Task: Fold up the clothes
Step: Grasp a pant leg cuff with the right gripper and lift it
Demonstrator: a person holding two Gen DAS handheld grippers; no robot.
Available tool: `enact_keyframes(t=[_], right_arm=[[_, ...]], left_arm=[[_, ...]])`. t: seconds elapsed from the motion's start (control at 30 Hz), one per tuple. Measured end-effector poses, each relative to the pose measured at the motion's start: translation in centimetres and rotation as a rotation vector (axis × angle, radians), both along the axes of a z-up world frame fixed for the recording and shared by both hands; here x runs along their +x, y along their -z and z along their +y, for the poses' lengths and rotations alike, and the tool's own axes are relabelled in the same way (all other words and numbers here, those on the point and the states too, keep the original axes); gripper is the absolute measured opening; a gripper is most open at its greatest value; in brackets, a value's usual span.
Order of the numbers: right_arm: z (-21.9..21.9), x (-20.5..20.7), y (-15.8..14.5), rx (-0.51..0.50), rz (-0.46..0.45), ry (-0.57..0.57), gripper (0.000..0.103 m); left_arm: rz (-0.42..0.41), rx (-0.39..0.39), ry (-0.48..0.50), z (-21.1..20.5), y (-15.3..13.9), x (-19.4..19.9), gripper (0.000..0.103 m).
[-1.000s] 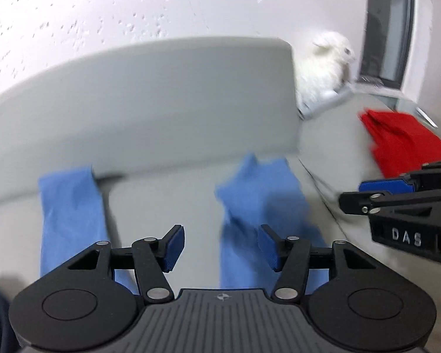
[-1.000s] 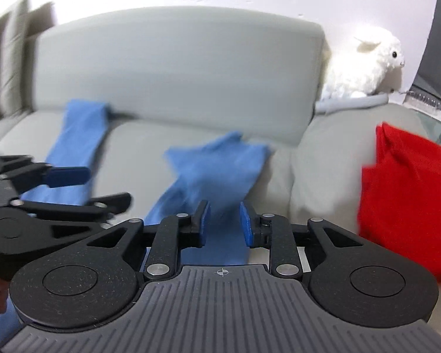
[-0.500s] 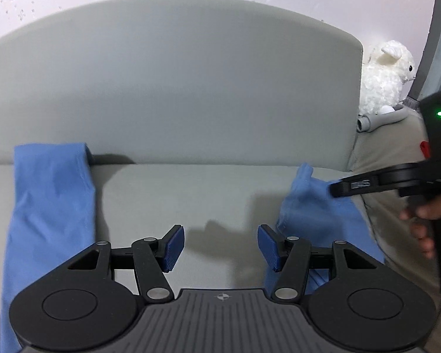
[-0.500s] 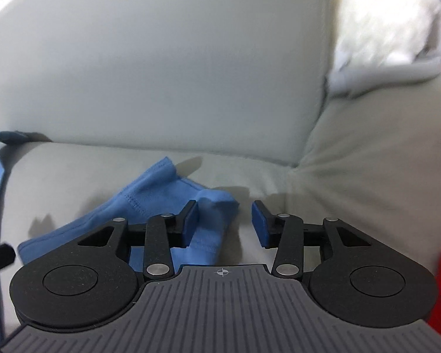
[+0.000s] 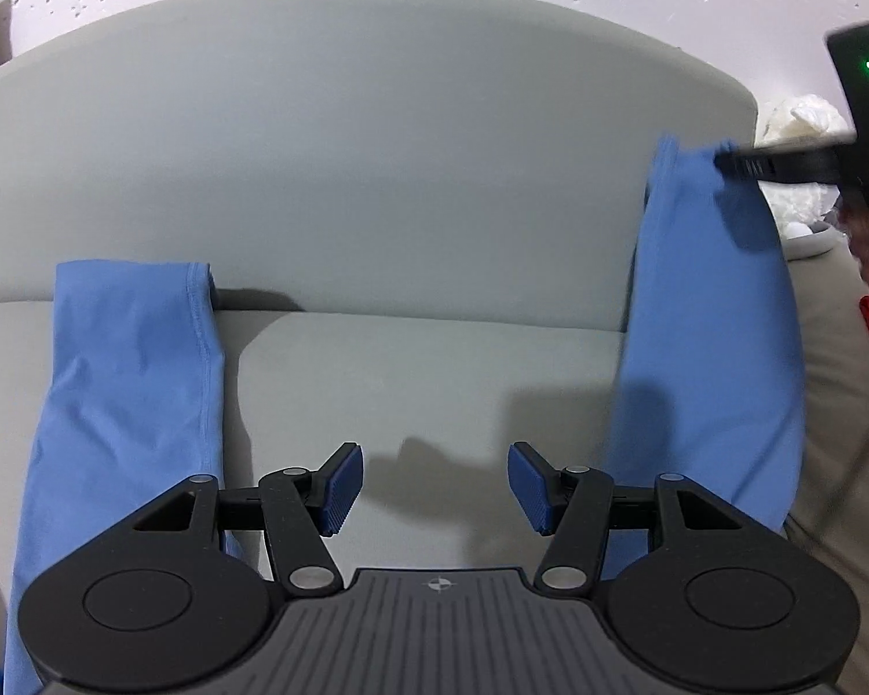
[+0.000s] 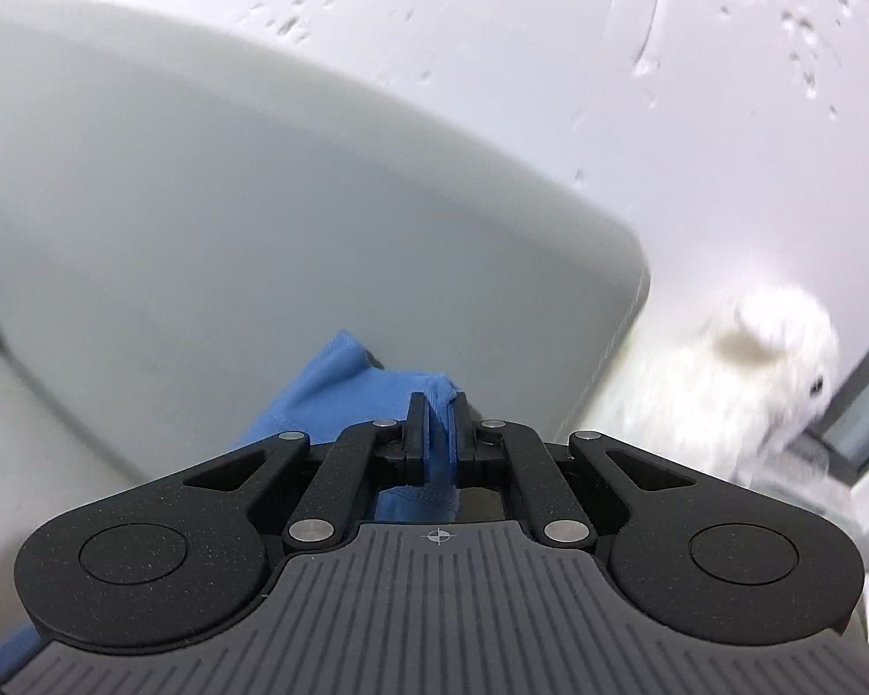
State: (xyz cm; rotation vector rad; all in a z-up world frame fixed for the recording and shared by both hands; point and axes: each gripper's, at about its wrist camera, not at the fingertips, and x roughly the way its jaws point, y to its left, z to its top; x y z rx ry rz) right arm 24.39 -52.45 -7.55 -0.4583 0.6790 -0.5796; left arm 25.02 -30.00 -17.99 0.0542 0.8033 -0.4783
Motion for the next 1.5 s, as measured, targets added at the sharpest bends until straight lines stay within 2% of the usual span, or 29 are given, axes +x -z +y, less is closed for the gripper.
enact_keyframes(t=[0.07,0.1,0.13,0.2,0.3,0.4,0.5,0.6,0.7,0.87,0.97,1.07,1.13,1.2,1.3,1.37,1.4,1.43,1.47,1.5], right_arm=[[0.1,1.1,1.5,-0.057,0.074,0.007,0.016],[0.3,1.5,2.2,-0.072,0.105,0.014,0.038],[0.5,1.6,2.5,-0.073,0.115,0.033,0.054],[1.1,1.1,2.5,-0.065,0.08,0.058,0.06],[3.0,-0.7,0.9,-0.027,0.018,0.063,0.069],[5.5,-2.1,-0.8,0.041,-0.018,0.04,0.069],[9.0,-2.0,-1.8,0.176,-0.026,-0.037,0.07],[13.6,-0.2,-1.2,0.346,0.0,-0.136,0.07],[17.7,2.6,0.3,0.444,0.041,-0.209,0.069],[24.8,9.2,3.8,0.469,0.122,-0.338,0.065],[26.2,13.2,5.7,0.452,0.15,-0.379,0.064],[27.6,16.7,6.6,0.452,0.129,-0.363,0.064],[27.3,18.7,7.1,0.467,0.103,-0.328,0.064],[26.4,21.0,8.2,0.518,0.12,-0.278,0.063],[25.8,22.6,11.0,0.569,0.244,-0.232,0.062],[26.1,22.5,13.1,0.583,0.347,-0.222,0.065],[26.2,22.4,13.7,0.592,0.372,-0.221,0.066],[26.2,22.1,13.8,0.593,0.361,-0.224,0.065],[26.2,21.8,13.9,0.591,0.347,-0.225,0.063],[26.2,21.7,13.9,0.587,0.343,-0.227,0.054]], left_arm=[[0.004,0.01,0.006,-0.2,0.2,0.0,0.055],[0.005,0.012,0.007,-0.2,0.3,0.0,0.055],[0.005,0.014,0.008,-0.2,0.3,0.0,0.055],[0.007,0.014,0.007,-0.1,0.3,0.1,0.055],[0.005,0.011,0.005,0.2,0.0,0.0,0.055],[-0.015,0.014,0.006,0.9,-0.8,-0.4,0.055],[-0.05,0.034,-0.019,2.7,-1.9,-0.5,0.056],[-0.07,0.047,-0.09,5.3,-2.5,0.6,0.061],[-0.084,0.089,-0.212,9.4,-2.7,2.8,0.061],[-0.036,0.127,-0.407,16.2,-1.7,6.4,0.061],[0.012,0.104,-0.51,19.7,-0.9,8.2,0.061],[0.054,0.073,-0.586,22.6,-0.1,9.4,0.061],[0.071,0.06,-0.601,23.4,0.3,9.8,0.061],[0.086,0.048,-0.612,24.0,0.7,10.2,0.061],[0.091,0.035,-0.598,23.9,0.9,10.5,0.061],[0.09,0.043,-0.585,23.4,1.2,10.7,0.061],[0.092,0.048,-0.581,23.3,1.4,10.7,0.061],[0.093,0.053,-0.576,23.2,1.6,10.8,0.061],[0.095,0.056,-0.573,23.1,1.6,10.8,0.061],[0.097,0.056,-0.572,23.0,1.7,10.8,0.061]])
